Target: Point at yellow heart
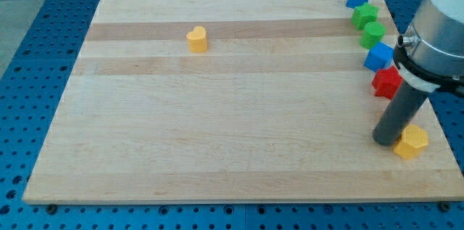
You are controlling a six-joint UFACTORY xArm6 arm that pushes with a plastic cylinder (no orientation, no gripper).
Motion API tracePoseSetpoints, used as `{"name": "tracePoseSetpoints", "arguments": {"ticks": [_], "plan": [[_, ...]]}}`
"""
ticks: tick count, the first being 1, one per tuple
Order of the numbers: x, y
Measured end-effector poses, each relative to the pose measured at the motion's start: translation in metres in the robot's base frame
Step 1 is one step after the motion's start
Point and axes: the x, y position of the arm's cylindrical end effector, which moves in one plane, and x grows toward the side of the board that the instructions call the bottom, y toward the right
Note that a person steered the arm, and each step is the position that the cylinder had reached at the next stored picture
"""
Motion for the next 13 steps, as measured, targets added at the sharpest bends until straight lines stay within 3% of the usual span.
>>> {"name": "tracePoseSetpoints", "arguments": {"ticks": [3,4,6,10,13], "plan": [[0.000,0.011],[0.000,-0.009],[-0.003,-0.112],[-0.108,-0.309],[-0.195,-0.378]]}}
